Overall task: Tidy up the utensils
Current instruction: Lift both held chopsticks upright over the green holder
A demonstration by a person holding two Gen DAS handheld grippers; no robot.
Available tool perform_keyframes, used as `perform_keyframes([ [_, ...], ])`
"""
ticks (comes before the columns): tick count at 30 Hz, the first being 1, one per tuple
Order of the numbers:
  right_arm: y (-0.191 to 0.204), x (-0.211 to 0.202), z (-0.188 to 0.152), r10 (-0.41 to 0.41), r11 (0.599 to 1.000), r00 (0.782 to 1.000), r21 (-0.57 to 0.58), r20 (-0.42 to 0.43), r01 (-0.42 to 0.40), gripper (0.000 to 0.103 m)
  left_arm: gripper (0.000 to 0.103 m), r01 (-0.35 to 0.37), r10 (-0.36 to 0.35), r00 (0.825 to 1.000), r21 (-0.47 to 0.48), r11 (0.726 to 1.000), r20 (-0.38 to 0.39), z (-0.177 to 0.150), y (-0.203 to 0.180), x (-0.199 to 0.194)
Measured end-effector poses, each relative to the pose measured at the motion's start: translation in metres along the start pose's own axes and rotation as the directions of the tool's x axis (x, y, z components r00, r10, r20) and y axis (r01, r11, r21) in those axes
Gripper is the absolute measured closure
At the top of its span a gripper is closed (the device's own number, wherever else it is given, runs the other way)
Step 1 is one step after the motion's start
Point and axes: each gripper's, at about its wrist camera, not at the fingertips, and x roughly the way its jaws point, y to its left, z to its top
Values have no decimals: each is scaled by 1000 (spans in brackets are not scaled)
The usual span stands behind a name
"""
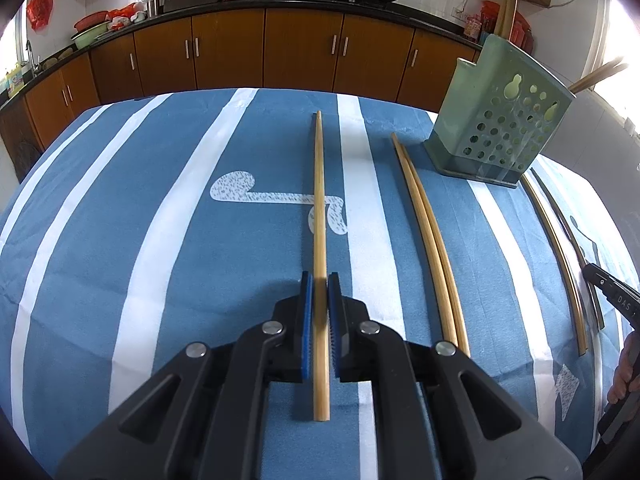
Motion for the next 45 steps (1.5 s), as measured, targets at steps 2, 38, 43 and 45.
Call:
perform_keyframes([
  [2,0,0,0,0,1000,1000,0,0,0,95,93,2,-2,1000,-2,1000,0,0,0,0],
  [38,-27,-105,34,60,995,952,53,299,-80,96,95,29,-25,967,-13,1000,255,37,-3,-116],
  [43,-28,-109,37,60,995,948,56,314,-82,96,95,31,-28,958,-6,1000,284,45,-6,-126],
  [45,-29,-110,37,61,995,946,57,317,-83,96,95,27,-25,956,-4,1000,293,47,-8,-129],
])
